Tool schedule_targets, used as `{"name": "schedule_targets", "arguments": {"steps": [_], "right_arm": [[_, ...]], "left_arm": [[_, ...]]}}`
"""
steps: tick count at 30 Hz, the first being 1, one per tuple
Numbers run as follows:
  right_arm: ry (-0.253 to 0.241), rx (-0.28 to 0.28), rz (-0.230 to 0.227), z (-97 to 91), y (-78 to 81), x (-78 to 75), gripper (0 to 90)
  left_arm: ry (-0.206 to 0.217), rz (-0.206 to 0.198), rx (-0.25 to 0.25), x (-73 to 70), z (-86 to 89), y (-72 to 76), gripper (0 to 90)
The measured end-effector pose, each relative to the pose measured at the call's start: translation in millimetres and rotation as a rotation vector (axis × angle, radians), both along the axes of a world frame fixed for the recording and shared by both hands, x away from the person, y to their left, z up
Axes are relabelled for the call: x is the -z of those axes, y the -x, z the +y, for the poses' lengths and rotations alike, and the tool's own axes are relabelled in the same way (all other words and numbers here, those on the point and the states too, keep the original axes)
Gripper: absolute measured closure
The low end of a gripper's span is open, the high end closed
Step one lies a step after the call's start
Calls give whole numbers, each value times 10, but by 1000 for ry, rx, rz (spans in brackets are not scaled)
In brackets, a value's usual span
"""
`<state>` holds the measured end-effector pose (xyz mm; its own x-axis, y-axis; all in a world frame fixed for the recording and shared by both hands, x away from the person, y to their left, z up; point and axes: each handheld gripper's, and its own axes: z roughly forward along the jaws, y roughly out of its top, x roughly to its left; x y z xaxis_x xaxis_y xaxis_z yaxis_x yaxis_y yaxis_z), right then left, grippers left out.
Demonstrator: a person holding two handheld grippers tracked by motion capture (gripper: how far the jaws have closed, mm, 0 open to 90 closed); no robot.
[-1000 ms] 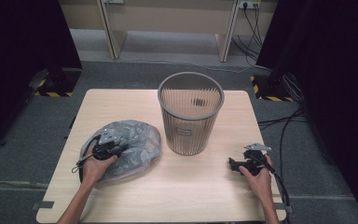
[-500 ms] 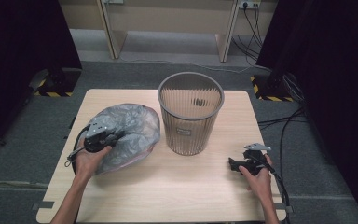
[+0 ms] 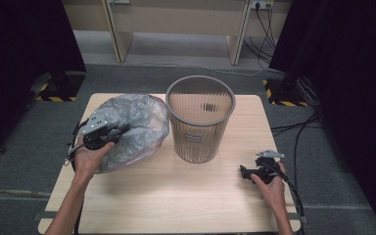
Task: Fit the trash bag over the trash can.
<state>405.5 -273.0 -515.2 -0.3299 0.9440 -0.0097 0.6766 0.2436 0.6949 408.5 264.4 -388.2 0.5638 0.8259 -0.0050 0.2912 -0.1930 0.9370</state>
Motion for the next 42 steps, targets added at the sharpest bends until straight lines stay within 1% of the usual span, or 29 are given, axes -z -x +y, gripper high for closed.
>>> {"name": "schedule_targets", "arguments": {"steps": [9,10,11,14,15,16,19,20,22,24,25,26,28,29,31,33,34,38,42], "right_arm": [[-8,6,6,11,2,0,3],[-8,5,4,11,1,0,3],[-8,5,4,11,0,1,3],[-9,4,4,13,-2,1,3],[-7,2,2,11,-5,1,3],[-7,1,2,11,-5,1,3],[-4,-3,0,9,-9,2,3],[-5,-1,1,11,-8,1,3],[-3,-4,-1,9,-10,2,3],[-5,-2,1,11,-9,0,3],[-5,-2,1,11,-9,0,3],[-5,-2,1,11,-9,0,3],[-5,-1,1,14,-11,1,2],[-5,-2,1,16,-13,0,2],[-10,4,5,25,-11,0,2],[-11,4,4,25,-11,0,2],[-4,-1,2,20,-15,-1,3],[-5,-1,3,22,-15,0,3],[-5,-1,3,22,-15,0,2]], "left_arm": [[15,-63,-6,-295,37,-10,823],[15,-63,-6,-295,37,-10,823],[23,-75,-4,-362,30,-19,823],[22,-91,7,-461,-8,-29,823],[22,-91,7,-461,-8,-29,823],[22,-97,11,-494,-28,-31,823],[16,-113,24,-584,-98,-45,823],[7,-122,31,-636,-146,-62,823],[7,-125,37,-660,-165,-72,823],[3,-137,44,-740,-179,-77,823],[-2,-152,44,-767,-169,-78,823],[3,-144,39,-789,-161,-71,824],[4,-145,35,-816,-150,-72,824],[11,-159,30,-877,-133,-70,824],[13,-174,26,-939,-117,-59,824],[19,-179,26,-964,-112,-59,824],[23,-189,27,-1010,-112,-57,824],[15,-201,38,-1086,-150,-55,824],[21,-219,40,-1171,-159,-63,824]]}}
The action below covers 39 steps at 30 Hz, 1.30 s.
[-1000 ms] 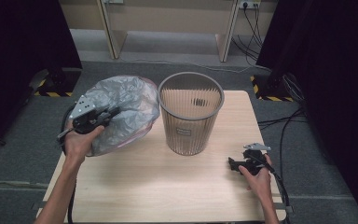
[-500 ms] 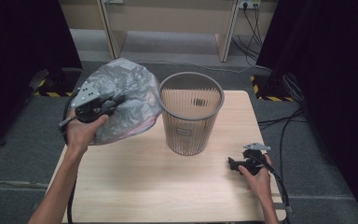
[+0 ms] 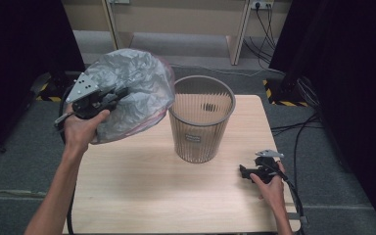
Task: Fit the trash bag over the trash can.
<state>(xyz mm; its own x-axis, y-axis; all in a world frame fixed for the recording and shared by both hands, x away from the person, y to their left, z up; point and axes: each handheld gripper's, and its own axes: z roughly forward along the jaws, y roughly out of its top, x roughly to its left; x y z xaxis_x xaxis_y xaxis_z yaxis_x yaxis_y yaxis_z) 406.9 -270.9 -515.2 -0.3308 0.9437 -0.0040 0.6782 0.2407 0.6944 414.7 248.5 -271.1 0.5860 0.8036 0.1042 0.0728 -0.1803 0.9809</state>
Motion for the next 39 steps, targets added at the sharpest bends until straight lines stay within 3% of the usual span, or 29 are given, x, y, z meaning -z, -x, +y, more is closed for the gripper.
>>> {"name": "schedule_targets", "arguments": {"steps": [5,24,39], "right_arm": [[0,0,0,1,0,0,3],[0,-1,0,1,0,0,2],[0,-1,-1,1,0,1,3]], "left_arm": [[-12,-8,0,-82,-32,-13,824],[-4,-6,102,-122,-586,-151,824],[-12,7,193,-214,-1231,-329,824]]}}
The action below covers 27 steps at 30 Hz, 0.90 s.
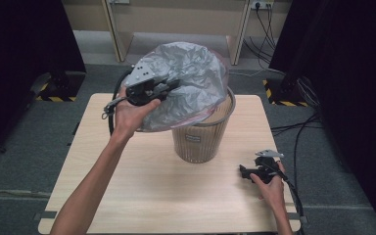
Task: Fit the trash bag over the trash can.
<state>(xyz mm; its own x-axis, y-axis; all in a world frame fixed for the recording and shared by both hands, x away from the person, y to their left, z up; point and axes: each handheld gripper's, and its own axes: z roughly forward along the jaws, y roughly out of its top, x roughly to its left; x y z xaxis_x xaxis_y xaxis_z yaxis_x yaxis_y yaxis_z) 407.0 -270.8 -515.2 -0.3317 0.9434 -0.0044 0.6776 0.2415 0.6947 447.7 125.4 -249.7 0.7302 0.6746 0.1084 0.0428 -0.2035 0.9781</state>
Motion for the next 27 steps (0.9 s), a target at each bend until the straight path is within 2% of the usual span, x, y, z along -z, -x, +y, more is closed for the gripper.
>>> {"name": "schedule_targets", "arguments": {"steps": [6,12,17,19,21,23,24,26,27], "right_arm": [[1,-2,-1,0,0,0,2],[-4,0,3,4,2,0,3],[-4,-2,3,5,2,0,3],[-3,-4,2,5,2,0,2],[-2,-6,2,4,2,1,3],[-2,-7,1,4,1,1,3],[-2,-7,1,5,1,1,3],[-2,-8,2,5,1,0,2],[-2,-8,2,6,0,0,2]], "left_arm": [[-5,13,20,-10,-210,-83,824],[-23,42,51,61,-417,-135,824],[-31,51,70,98,-500,-134,823],[-38,67,82,125,-533,-141,822],[-26,87,97,144,-548,-137,821],[-33,91,101,149,-559,-128,817],[-52,93,109,154,-584,-108,812],[-52,94,112,154,-593,-105,770],[-45,108,124,155,-596,-103,724]]}}
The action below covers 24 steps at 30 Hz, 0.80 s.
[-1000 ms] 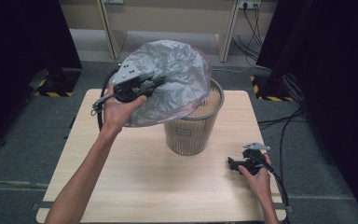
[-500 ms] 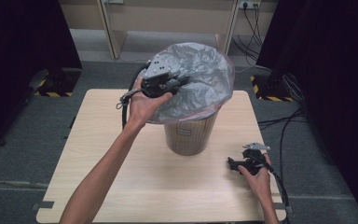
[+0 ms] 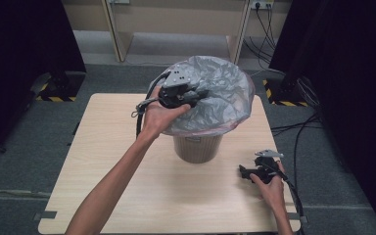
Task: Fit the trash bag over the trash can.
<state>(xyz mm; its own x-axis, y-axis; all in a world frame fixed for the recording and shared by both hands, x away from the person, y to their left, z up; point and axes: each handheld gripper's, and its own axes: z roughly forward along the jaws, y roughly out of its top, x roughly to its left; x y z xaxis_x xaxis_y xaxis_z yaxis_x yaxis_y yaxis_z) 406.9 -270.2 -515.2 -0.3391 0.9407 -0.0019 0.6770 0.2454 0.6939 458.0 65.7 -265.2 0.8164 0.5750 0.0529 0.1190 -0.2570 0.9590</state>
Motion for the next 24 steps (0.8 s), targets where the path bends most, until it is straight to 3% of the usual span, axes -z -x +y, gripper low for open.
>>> {"name": "schedule_targets", "arguments": {"steps": [4,6,8,10,16,18,24], "right_arm": [[-1,0,1,3,-1,-1,2],[-1,0,1,3,-1,-1,2],[-1,-1,1,4,-2,-1,2],[-1,-1,1,4,-2,-1,2],[2,-6,-1,1,-6,-1,3],[2,-7,-1,2,-6,-1,2],[2,-4,0,7,-6,-2,3]], "left_arm": [[14,8,-12,-27,15,11,532],[51,22,-23,-78,65,29,455],[64,1,-35,-135,114,74,387],[65,-33,-45,-200,175,129,365],[108,-52,-72,-305,400,218,333],[135,-44,-82,-310,520,238,333],[120,-33,-107,-236,700,249,324]]}}
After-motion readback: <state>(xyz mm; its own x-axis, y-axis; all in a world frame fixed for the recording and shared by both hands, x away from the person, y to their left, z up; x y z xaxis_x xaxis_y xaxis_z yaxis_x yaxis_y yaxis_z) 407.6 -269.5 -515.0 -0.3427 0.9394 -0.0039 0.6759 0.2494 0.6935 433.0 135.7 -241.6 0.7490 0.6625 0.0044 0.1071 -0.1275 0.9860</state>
